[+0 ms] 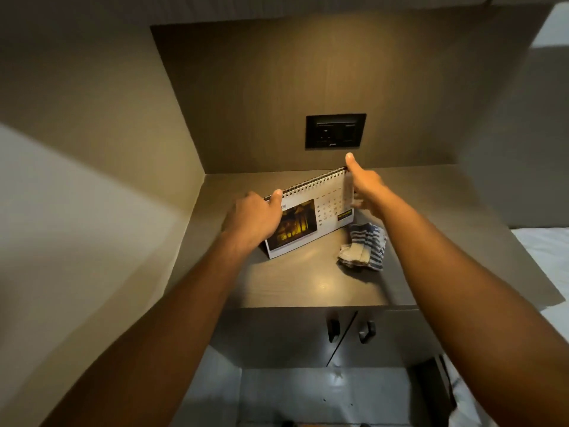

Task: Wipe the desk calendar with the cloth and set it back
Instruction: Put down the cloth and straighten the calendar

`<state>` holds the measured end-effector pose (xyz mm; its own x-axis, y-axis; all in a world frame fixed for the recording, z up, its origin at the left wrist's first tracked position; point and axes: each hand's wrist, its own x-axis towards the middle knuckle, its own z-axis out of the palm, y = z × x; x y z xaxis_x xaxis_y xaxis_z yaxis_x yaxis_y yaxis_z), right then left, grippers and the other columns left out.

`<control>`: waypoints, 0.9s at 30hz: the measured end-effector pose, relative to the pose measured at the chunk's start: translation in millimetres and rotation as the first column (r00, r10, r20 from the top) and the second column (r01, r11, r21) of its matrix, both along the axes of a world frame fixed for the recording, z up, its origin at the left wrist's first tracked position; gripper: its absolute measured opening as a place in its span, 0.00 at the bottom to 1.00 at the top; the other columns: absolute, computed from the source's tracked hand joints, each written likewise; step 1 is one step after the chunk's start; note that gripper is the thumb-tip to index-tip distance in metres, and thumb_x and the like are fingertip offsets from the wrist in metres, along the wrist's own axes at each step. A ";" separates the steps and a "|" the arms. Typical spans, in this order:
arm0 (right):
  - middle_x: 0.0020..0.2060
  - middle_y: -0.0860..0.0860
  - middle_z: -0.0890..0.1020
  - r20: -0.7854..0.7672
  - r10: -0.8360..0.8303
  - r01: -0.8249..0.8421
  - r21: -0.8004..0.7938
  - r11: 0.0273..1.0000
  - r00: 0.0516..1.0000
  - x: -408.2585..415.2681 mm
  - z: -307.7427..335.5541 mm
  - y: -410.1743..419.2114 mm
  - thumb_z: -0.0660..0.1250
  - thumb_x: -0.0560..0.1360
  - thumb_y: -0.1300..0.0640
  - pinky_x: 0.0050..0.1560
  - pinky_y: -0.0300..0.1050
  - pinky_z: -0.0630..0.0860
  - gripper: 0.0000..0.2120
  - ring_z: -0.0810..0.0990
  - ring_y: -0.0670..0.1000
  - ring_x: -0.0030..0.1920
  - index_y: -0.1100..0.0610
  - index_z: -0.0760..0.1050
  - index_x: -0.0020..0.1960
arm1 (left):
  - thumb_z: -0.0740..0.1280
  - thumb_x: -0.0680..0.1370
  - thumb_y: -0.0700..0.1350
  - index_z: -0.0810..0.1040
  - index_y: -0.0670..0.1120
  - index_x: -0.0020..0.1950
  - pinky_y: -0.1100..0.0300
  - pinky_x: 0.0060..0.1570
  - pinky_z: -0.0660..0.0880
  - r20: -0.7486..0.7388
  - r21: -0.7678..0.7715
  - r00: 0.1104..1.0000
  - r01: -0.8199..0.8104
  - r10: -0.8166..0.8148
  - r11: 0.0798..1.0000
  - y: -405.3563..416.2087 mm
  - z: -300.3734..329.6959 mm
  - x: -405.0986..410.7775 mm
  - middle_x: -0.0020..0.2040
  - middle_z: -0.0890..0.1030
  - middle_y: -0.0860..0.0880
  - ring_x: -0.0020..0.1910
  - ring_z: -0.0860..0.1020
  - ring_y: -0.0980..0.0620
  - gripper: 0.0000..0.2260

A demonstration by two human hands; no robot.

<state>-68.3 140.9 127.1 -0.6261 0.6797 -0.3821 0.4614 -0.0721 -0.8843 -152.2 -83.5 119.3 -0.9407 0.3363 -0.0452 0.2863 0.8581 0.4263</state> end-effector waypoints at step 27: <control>0.70 0.58 0.74 -0.078 0.049 -0.034 0.184 0.982 0.996 -46.1 -23.8 -69.4 0.68 0.69 0.31 0.64 0.52 0.70 0.44 0.74 0.58 0.66 0.59 0.67 0.74 | 0.54 0.81 0.64 0.60 0.39 0.78 0.42 0.69 0.66 -0.269 0.068 0.937 -0.215 0.225 0.974 -49.6 20.8 -74.2 0.77 0.64 0.34 0.75 0.65 0.36 0.35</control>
<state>-114.5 71.5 103.2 -0.6794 0.7059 -0.2005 0.3859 0.1113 -0.9158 -226.4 -133.1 140.1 -0.9657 0.1160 0.2322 0.2019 0.8977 0.3915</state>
